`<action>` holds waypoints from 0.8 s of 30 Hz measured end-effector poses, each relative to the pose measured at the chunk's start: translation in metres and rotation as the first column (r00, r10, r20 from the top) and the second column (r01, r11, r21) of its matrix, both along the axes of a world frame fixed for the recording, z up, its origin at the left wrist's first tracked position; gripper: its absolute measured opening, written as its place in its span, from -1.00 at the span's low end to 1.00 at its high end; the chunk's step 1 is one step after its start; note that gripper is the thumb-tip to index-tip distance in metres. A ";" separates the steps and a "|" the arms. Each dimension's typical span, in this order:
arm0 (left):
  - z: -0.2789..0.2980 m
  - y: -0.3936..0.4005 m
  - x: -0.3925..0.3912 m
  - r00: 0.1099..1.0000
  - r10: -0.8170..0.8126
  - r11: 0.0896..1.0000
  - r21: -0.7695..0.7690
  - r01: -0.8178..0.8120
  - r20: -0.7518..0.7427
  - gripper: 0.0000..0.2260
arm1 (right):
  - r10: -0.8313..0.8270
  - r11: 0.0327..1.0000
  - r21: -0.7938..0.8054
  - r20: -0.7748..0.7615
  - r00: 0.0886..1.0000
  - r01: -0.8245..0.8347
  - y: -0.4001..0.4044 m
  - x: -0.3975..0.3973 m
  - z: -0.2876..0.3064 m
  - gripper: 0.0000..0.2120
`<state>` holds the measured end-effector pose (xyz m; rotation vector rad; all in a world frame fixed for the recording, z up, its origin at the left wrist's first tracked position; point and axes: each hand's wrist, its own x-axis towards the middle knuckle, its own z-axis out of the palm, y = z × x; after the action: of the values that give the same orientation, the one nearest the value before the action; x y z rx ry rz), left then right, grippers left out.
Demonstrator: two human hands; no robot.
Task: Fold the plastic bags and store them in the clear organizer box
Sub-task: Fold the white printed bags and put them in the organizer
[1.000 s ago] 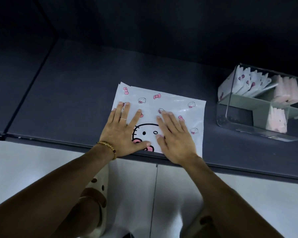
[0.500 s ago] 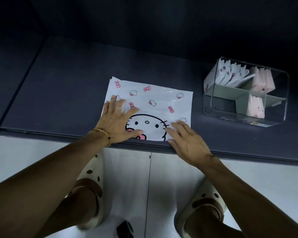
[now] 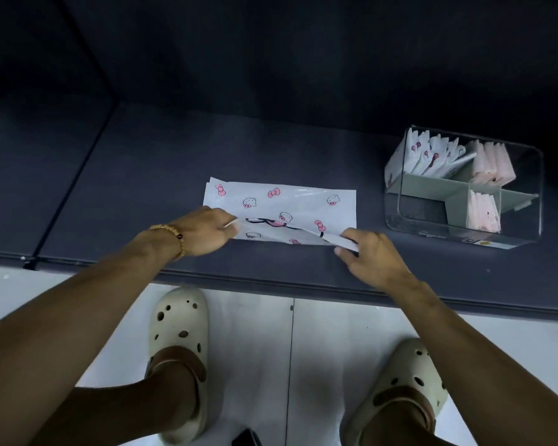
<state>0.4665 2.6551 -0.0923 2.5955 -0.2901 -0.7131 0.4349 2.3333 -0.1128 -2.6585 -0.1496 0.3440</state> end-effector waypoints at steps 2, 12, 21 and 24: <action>0.003 0.012 0.001 0.992 0.125 0.992 -0.021 -0.124 0.029 -0.65 | -0.162 0.977 0.133 -0.067 0.985 0.169 -0.001 0.009 -0.001 -0.91; -0.040 0.016 0.010 0.835 0.527 0.845 0.011 -0.535 0.156 -0.61 | -0.441 0.896 -0.026 -0.145 0.886 0.442 0.019 0.045 -0.020 -0.62; -0.051 0.009 0.022 0.802 0.508 0.789 0.205 -0.580 0.313 -0.63 | -0.497 0.865 -0.165 -0.149 0.855 0.474 0.025 0.064 -0.026 -0.70; -0.044 0.005 0.021 0.796 0.321 0.832 0.250 -0.496 0.513 -0.75 | -0.526 0.848 -0.179 -0.173 0.833 0.498 0.028 0.066 -0.024 -0.70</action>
<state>0.4879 2.6601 -0.1359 3.0130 0.3265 0.0156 0.5008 2.3612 -0.1367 -2.6258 0.6699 0.4658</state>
